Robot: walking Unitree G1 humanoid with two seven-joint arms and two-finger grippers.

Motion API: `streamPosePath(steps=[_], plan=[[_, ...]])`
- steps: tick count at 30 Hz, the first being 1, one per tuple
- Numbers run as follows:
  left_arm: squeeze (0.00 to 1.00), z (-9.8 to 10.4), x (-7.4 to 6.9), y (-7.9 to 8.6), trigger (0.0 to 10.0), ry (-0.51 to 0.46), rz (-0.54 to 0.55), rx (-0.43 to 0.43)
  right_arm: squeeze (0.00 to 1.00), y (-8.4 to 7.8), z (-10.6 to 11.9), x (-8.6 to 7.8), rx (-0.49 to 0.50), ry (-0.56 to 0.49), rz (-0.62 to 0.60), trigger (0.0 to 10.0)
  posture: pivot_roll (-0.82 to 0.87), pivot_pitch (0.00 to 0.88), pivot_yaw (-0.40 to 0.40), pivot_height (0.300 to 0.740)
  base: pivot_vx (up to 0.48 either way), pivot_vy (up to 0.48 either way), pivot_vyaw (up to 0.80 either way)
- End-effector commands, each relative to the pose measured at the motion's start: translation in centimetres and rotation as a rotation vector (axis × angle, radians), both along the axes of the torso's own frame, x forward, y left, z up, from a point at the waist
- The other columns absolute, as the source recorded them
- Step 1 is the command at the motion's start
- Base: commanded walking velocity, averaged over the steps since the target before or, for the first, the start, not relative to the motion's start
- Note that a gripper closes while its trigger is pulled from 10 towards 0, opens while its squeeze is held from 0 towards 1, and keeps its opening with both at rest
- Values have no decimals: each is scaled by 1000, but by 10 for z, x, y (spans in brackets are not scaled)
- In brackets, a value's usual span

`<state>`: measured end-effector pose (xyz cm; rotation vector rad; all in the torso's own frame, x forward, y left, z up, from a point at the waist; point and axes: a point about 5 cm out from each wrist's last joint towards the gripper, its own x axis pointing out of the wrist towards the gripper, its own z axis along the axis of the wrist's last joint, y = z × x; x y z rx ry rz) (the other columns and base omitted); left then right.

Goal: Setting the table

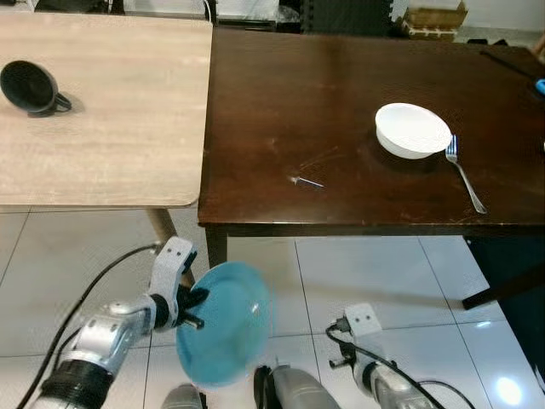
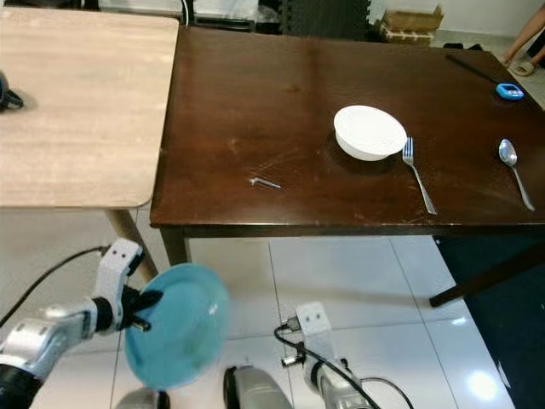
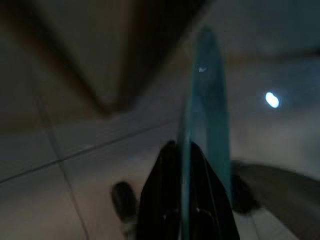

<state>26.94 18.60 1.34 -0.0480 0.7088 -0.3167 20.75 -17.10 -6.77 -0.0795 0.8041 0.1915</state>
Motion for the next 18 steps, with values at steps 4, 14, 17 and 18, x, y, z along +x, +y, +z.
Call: streamPosePath(steps=[4, 14, 17, 18], plan=[[0, -33, -16, 18, 10000, 13, 274, 65, 0, -5, -5, -7, 39, 41, -153, 10000, 72, 67, -43, 740, 0, 0, 0], [0, -53, -35, 17, 10000, -21, 233, 257, 0, -7, -5, -5, 69, 37, -260, 10000, 60, 74, -41, 740, 0, 0, 0], [0, -62, -42, 16, 10000, 39, 267, 273, 0, -2, -6, -6, 75, 47, -239, 10000, 57, 74, -41, 740, 0, 0, 0], [0, -62, -42, 16, 10000, 39, 267, 273, 0, -2, -6, -6, 75, 47, -239, 10000, 57, 74, -41, 740, 0, 0, 0]])
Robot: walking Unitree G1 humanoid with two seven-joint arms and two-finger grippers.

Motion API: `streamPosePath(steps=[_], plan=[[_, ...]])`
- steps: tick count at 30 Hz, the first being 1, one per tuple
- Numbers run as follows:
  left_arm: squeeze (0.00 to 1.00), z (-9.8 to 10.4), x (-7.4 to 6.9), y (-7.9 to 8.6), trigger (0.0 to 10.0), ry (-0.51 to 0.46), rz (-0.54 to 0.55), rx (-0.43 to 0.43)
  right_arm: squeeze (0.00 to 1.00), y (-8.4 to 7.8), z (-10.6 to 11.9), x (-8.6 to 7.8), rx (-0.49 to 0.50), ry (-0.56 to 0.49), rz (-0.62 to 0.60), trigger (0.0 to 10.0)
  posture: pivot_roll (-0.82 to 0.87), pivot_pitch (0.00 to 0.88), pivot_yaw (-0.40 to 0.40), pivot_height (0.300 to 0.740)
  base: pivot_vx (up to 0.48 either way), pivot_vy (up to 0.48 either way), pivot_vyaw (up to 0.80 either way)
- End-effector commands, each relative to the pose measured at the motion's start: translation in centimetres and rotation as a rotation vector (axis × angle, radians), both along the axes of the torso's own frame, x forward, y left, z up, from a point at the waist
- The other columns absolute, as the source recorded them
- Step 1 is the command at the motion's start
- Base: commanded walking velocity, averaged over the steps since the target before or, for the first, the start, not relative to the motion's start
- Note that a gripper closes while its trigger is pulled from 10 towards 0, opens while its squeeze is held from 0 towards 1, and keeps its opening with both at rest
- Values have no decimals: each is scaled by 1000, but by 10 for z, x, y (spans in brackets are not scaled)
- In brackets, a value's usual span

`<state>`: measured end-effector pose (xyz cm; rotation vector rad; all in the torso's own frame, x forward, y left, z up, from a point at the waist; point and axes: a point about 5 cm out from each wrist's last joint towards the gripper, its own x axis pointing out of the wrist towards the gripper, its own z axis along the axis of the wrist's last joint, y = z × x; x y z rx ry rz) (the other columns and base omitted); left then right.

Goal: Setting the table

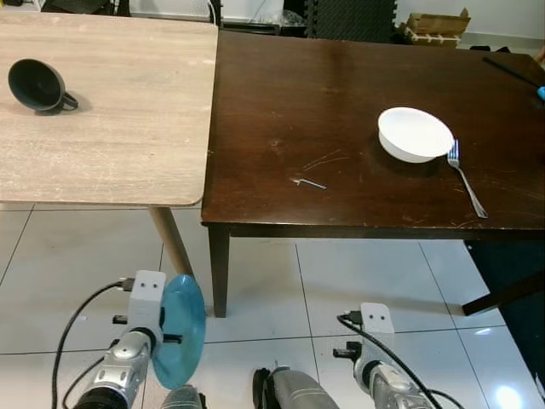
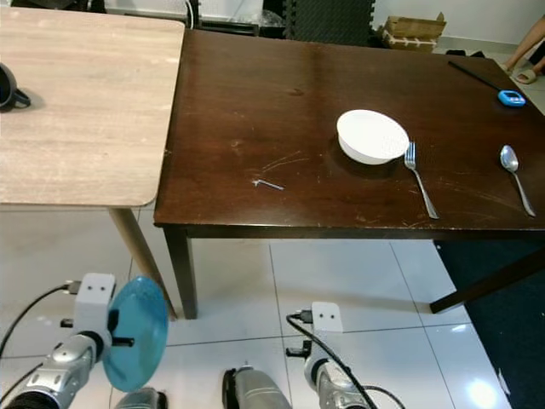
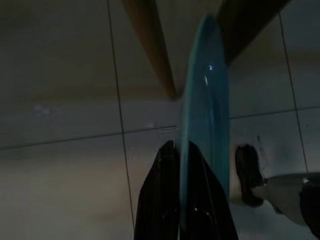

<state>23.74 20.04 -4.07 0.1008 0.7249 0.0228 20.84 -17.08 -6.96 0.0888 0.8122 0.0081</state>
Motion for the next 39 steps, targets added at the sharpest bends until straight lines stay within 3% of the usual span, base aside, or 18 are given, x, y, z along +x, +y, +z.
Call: streamPosePath(steps=[1, 9, 13, 18, 26, 34, 39], plan=[[0, -11, -12, 1, 10000, 61, 27, 17, 0, -1, -5, -8, 0, 36, -3, 10000, 58, 74, -45, 740, 0, 0, 0], [0, -10, -6, -7, 10000, 15, 23, -5, 0, -1, -6, -10, -8, 46, 16, 10000, 63, 67, -48, 740, 0, 240, 0], [0, -12, -8, -8, 10000, 12, 58, -62, 0, -3, -6, -10, -18, 50, 15, 10000, 57, 64, -41, 740, 0, 0, 0], [0, -14, -11, -8, 10000, 25, 84, -57, 0, -3, -7, -12, -23, 55, 25, 10000, 58, 61, -39, 740, 0, 0, 0], [0, -17, -13, -15, 10000, 19, 14, -50, 0, -5, -8, -14, -35, 64, 42, 10000, 60, 62, -33, 740, 0, 0, 0], [0, -21, -21, -7, 10000, 37, 71, -14, 0, -8, -10, -18, -42, 76, 47, 10000, 53, 50, -29, 740, 0, 0, 0], [0, -21, -21, -7, 10000, 37, 76, -56, 0, -11, -11, -21, -48, 87, 40, 10000, 52, 44, -27, 740, 0, 0, 0]])
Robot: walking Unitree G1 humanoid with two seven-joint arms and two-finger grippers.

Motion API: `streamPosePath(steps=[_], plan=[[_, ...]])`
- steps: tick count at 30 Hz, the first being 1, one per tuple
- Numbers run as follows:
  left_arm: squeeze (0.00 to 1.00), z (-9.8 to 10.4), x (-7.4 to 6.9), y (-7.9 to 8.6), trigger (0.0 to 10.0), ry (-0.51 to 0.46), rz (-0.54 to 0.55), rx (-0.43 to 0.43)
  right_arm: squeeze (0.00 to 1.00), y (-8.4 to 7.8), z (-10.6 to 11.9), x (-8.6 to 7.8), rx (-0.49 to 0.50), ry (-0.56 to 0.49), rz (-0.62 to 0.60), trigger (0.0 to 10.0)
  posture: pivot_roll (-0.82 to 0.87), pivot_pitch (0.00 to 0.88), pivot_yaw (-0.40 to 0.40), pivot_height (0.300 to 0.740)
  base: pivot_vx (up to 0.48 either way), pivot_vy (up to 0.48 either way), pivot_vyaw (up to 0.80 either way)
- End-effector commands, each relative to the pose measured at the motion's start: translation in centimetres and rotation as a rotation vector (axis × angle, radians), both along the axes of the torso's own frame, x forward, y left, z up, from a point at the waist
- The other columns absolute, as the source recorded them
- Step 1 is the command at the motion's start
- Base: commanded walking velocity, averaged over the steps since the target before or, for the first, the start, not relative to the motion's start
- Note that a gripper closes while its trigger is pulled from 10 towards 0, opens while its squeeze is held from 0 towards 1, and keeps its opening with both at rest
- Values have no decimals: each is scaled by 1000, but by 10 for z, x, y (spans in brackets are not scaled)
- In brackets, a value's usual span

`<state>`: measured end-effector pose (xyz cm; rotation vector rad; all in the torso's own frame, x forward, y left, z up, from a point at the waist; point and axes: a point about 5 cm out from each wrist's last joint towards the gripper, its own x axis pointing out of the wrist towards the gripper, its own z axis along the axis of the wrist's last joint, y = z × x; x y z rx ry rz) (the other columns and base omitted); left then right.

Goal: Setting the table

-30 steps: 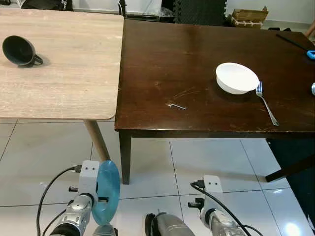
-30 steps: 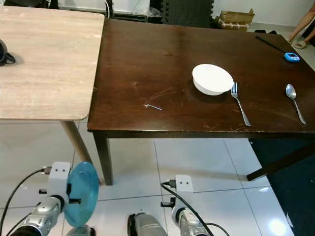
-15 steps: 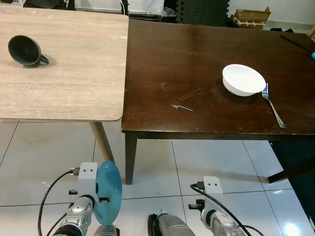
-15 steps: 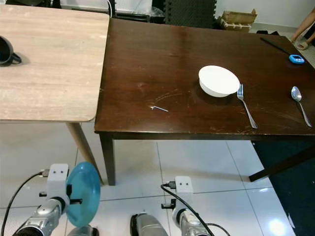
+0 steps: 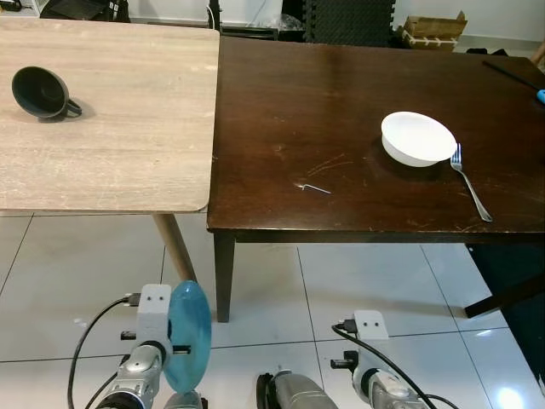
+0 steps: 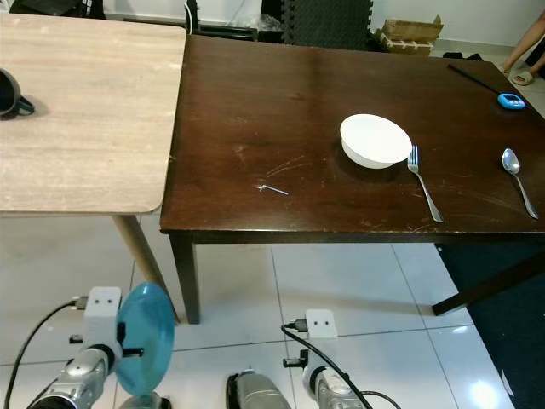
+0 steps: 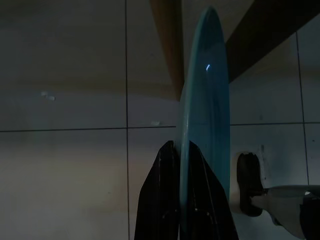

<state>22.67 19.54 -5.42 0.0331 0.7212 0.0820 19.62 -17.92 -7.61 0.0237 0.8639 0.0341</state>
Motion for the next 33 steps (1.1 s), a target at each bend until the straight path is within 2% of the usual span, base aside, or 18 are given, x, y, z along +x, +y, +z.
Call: streamPosePath(steps=[1, 12, 16, 20, 26, 33], plan=[[0, -7, -10, -4, 10000, 39, -22, -22, 0, -4, -5, -9, -3, 39, -14, 10000, 52, 39, -25, 740, 0, 0, 0], [0, -6, -5, -17, 10000, 36, -112, -17, 0, -1, -4, -7, 27, 17, -32, 10000, 34, 23, 2, 740, 0, 0, 0], [0, -6, -4, -17, 10000, 36, -132, 19, 0, -1, -4, -9, 24, 21, -15, 10000, 30, 22, 7, 740, 0, 0, 0], [0, -5, -4, -16, 10000, 31, -113, 10, 0, -8, -1, -5, 10, 10, 21, 10000, 34, 27, 7, 740, 0, 0, 0], [0, -4, -3, -7, 10000, 27, -87, 12, 0, -8, 5, 5, 18, -20, 81, 10000, 28, 42, 16, 740, 0, 0, 0], [0, -5, -6, -5, 10000, 20, -69, -9, 0, -14, 7, 6, 37, -50, 8, 10000, 38, 50, -6, 740, 0, 0, 0]])
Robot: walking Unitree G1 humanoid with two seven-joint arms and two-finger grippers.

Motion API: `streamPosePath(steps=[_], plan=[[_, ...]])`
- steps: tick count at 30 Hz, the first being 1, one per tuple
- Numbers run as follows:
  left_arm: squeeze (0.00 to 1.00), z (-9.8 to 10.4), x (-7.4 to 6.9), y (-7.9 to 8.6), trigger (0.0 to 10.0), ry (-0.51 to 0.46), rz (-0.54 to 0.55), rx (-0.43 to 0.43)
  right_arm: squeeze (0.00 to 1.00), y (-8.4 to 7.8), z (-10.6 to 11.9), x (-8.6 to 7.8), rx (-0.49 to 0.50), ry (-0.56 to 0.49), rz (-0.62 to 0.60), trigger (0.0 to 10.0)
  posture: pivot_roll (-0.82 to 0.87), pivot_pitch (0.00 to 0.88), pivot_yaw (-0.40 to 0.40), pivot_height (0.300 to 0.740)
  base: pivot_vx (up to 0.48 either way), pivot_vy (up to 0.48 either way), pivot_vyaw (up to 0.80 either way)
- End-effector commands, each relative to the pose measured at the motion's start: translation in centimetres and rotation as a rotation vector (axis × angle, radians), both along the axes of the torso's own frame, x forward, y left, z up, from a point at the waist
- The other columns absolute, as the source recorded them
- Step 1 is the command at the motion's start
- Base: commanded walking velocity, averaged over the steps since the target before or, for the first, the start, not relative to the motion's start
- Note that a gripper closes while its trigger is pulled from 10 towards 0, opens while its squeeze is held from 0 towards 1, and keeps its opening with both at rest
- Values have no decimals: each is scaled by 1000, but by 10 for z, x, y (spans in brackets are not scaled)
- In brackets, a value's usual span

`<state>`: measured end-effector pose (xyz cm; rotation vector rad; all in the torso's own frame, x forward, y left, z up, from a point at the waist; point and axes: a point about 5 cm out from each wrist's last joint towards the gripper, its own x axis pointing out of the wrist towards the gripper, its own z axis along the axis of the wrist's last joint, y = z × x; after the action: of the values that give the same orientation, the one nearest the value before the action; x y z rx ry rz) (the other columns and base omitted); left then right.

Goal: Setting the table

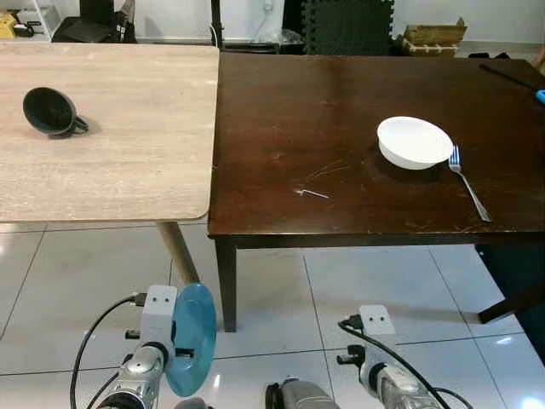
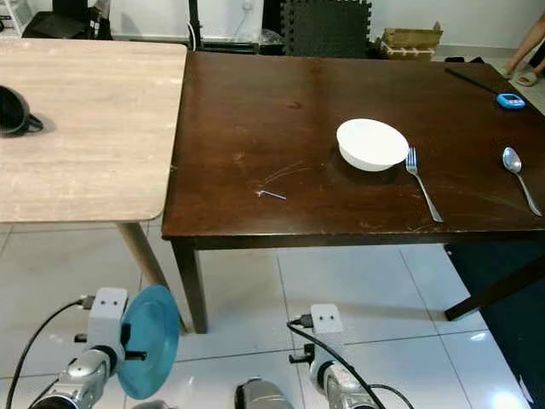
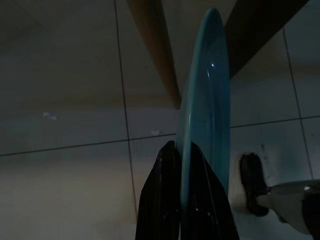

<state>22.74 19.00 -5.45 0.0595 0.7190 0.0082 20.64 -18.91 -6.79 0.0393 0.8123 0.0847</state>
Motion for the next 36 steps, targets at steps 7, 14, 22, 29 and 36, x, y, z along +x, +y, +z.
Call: streamPosePath(steps=[7, 14, 22, 29, 36], plan=[[0, -8, -13, 5, 10000, 44, 36, -18, 0, -4, -10, -18, -31, 62, -12, 10000, 33, 72, -10, 740, 0, 0, 0], [0, -5, -8, 3, 10000, 32, 27, -25, 0, -3, -8, -15, -38, 49, -13, 10000, 10, 68, 15, 740, 0, 0, 0], [0, -6, -6, -8, 10000, 59, -71, 15, 0, -2, -6, -12, -36, 6, -61, 10000, 5, 76, 16, 740, 0, 0, 0], [0, -7, -8, -8, 10000, 47, -74, 22, 0, 1, -6, -11, -27, 0, -28, 10000, 30, 75, -1, 740, 0, 0, 0], [0, -4, -6, 1, 10000, 30, -84, 67, 0, 6, 4, 5, 6, -51, -3, 10000, 76, 53, -17, 740, 0, 0, 0]])
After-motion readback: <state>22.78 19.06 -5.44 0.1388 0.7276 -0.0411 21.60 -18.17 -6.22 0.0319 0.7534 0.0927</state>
